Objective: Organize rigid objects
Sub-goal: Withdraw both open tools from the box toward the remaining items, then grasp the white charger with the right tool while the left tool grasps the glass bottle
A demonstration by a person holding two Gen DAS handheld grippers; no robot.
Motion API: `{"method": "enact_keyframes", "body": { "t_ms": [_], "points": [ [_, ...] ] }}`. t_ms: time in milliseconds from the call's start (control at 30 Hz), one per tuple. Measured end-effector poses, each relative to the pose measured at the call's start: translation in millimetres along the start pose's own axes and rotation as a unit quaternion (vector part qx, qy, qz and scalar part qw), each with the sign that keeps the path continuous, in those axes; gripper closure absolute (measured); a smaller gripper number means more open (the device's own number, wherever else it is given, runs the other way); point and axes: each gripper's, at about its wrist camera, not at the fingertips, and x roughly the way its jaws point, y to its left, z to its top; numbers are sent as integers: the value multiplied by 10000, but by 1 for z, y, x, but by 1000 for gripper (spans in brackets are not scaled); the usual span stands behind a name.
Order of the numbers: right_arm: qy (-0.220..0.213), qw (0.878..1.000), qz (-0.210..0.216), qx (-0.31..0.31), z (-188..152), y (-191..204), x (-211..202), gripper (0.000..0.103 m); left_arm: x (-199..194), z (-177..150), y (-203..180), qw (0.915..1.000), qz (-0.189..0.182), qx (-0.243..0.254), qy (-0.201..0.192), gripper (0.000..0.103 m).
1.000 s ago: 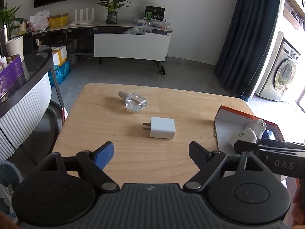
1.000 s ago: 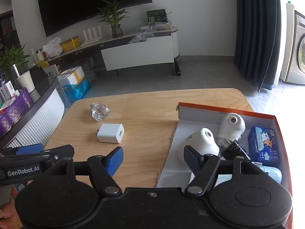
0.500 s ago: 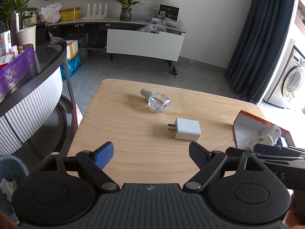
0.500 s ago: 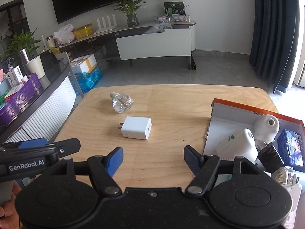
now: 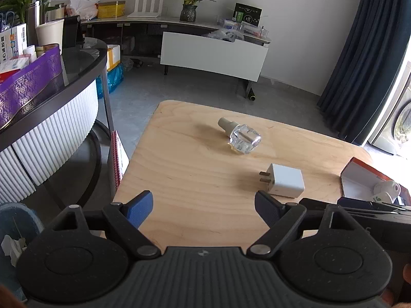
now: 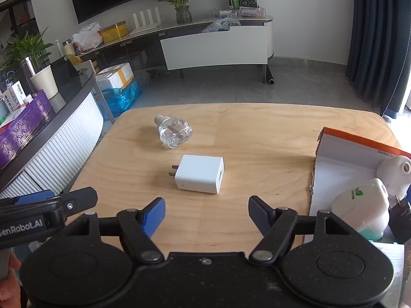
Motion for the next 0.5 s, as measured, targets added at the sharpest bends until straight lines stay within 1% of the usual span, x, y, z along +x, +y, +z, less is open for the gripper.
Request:
{"method": "enact_keyframes", "body": {
  "t_ms": [133,233,400,433,500],
  "points": [
    [13,9999,62,133,8,5,23,14,4,2,6,10000,23,-61,-12,14],
    [81,9997,33,245,13,10,43,13,8,4,11,9999,53,-123,-16,14],
    [175,9997,-83,142,18,19,73,11,15,12,20,9996,61,-280,-39,13],
    [56,9998,-158,65,18,21,75,11,17,14,20,9995,46,-302,-43,13],
    [-4,9996,-279,-76,19,25,81,11,21,18,19,9995,7,-324,-50,12]
  ]
}}
